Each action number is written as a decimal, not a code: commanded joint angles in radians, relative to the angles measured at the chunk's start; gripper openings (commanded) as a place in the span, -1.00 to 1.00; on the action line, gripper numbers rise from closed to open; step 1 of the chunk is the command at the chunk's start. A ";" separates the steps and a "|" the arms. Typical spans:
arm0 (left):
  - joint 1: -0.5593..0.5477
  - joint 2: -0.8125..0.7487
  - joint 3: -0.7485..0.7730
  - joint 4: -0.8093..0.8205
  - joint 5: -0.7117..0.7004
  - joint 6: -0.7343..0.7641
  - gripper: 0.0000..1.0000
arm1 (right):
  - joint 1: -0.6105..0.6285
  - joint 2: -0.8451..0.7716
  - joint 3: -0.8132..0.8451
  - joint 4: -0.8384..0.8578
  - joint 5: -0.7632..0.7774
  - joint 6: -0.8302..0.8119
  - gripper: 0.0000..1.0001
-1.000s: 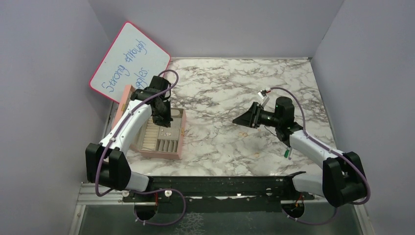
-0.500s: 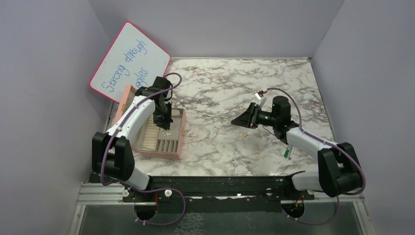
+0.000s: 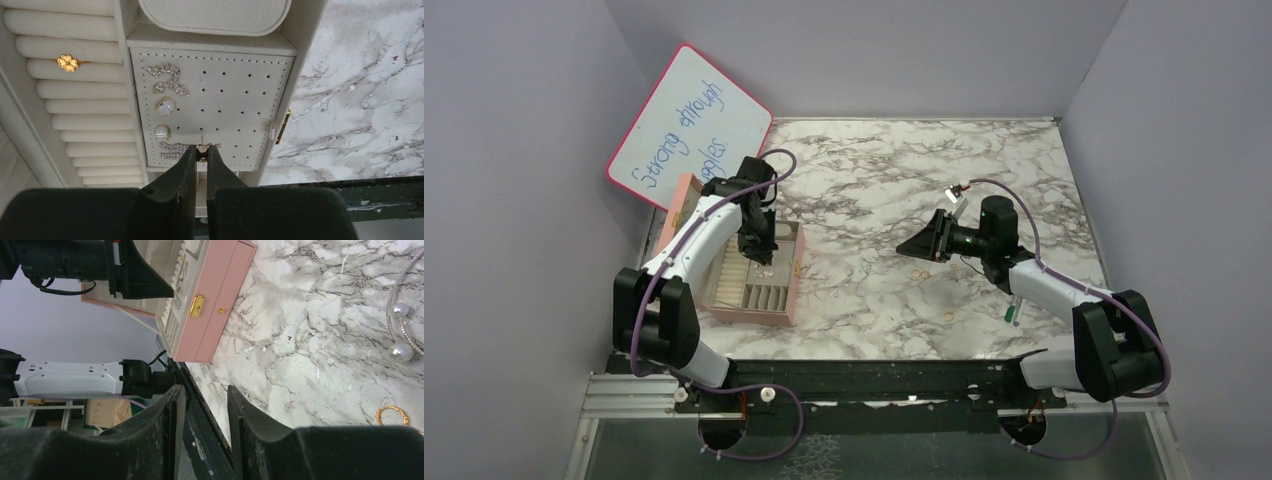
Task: Organize the mixed jewelry
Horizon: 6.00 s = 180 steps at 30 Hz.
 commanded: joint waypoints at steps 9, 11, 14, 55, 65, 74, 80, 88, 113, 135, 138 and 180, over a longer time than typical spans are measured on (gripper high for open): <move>0.005 0.024 -0.027 0.035 0.022 -0.009 -0.82 | 0.003 -0.012 0.022 0.023 -0.010 -0.026 -0.18; 0.005 0.024 -0.029 0.035 0.022 -0.008 -0.82 | 0.003 -0.013 0.023 0.022 -0.009 -0.025 -0.19; 0.005 0.022 -0.033 0.035 0.014 -0.009 -0.82 | 0.003 -0.013 0.022 0.022 -0.008 -0.025 -0.19; 0.005 -0.076 0.013 0.033 0.097 -0.039 -0.10 | 0.003 -0.060 0.038 -0.113 0.049 -0.081 -0.18; 0.002 -0.355 -0.074 0.354 0.415 -0.068 0.55 | 0.005 -0.170 0.085 -0.576 0.417 -0.279 -0.03; -0.152 -0.460 -0.185 0.744 0.445 -0.205 0.98 | 0.158 -0.170 0.114 -0.788 0.841 -0.266 0.03; -0.328 -0.406 -0.219 0.815 0.355 -0.277 0.91 | 0.160 -0.055 0.197 -0.871 1.130 -0.265 -0.09; -0.407 -0.365 -0.290 0.888 0.320 -0.344 0.76 | 0.160 0.114 0.251 -0.814 1.178 -0.269 -0.25; -0.460 -0.350 -0.364 0.905 0.290 -0.382 0.64 | 0.160 0.206 0.259 -0.707 1.230 -0.321 -0.65; -0.461 -0.345 -0.373 0.903 0.289 -0.386 0.62 | 0.158 0.224 0.255 -0.695 1.243 -0.324 -0.87; -0.462 -0.348 -0.374 0.902 0.285 -0.386 0.62 | 0.158 0.217 0.254 -0.695 1.239 -0.322 -0.98; -0.489 -0.497 -0.426 1.351 0.405 -0.487 0.72 | 0.134 -0.193 0.023 0.384 -0.099 0.993 -0.99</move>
